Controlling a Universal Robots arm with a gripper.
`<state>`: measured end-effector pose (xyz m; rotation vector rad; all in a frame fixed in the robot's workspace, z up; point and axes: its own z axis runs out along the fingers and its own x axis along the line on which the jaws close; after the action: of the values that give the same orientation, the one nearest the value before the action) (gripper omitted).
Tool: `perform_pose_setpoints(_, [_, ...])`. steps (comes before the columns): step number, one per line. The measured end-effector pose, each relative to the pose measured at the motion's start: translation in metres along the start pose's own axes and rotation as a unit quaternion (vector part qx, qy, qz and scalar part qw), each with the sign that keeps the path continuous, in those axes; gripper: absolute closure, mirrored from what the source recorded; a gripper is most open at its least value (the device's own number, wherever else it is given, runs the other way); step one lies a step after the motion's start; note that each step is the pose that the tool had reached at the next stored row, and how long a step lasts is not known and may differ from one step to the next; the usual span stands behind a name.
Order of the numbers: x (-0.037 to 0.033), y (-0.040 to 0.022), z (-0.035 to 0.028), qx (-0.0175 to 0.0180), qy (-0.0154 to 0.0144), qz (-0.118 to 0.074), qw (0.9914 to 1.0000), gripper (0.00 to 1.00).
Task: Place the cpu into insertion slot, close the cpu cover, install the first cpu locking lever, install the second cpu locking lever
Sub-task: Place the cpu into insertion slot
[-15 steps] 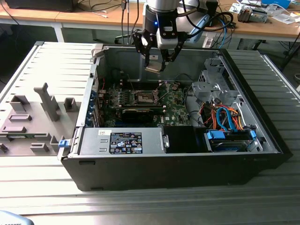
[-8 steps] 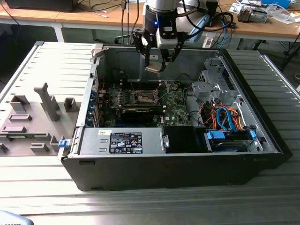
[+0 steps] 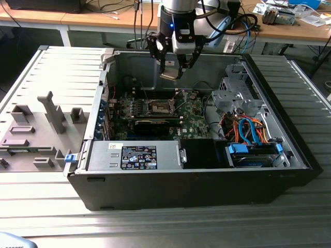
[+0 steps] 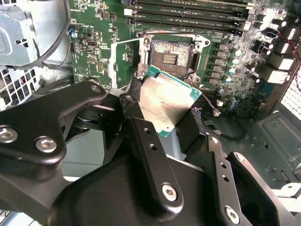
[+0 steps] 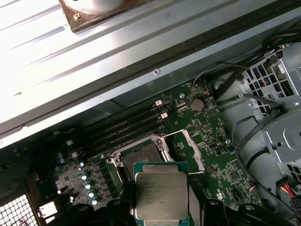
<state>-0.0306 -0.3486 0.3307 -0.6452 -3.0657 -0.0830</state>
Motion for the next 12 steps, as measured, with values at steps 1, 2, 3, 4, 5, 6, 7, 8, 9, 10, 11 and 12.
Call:
perform_pose_setpoints(1, [0.0, 0.0, 0.0, 0.0, 0.0, 0.001, 1.0, 0.45])
perform_pose_setpoints(2, [0.0, 0.0, 0.0, 0.0, -0.0001, 0.001, 1.0, 0.45])
perform_pose_setpoints(3, [0.0, 0.0, 0.0, -0.0001, -0.0001, 0.002, 1.0, 0.45])
perform_pose_setpoints(4, [0.0, 0.0, 0.0, -0.0001, -0.0001, 0.003, 1.0, 0.45])
perform_pose_setpoints(5, [0.0, 0.0, 0.0, 0.0, -0.0002, 0.003, 0.99999, 0.45])
perform_pose_setpoints(6, [0.0, 0.0, 0.0, -0.0001, -0.0002, 0.004, 0.99999, 0.45])
perform_pose_setpoints(7, [0.0, 0.0, 0.0, -0.0001, -0.0002, 0.004, 0.99999, 0.45])
perform_pose_setpoints(8, [0.0, 0.0, 0.0, -0.0001, -0.0003, 0.005, 0.99999, 0.45])
perform_pose_setpoints(9, [0.0, 0.0, 0.0, -0.0001, -0.0003, 0.006, 0.99998, 0.45])
perform_pose_setpoints(10, [0.0, 0.0, 0.0, -0.0001, -0.0003, 0.006, 0.99998, 0.45])
perform_pose_setpoints(11, [0.0, 0.0, 0.0, -0.0001, -0.0004, 0.007, 0.99998, 0.45])
perform_pose_setpoints(12, [0.0, 0.0, 0.0, -0.0001, -0.0004, 0.007, 0.99997, 0.45])
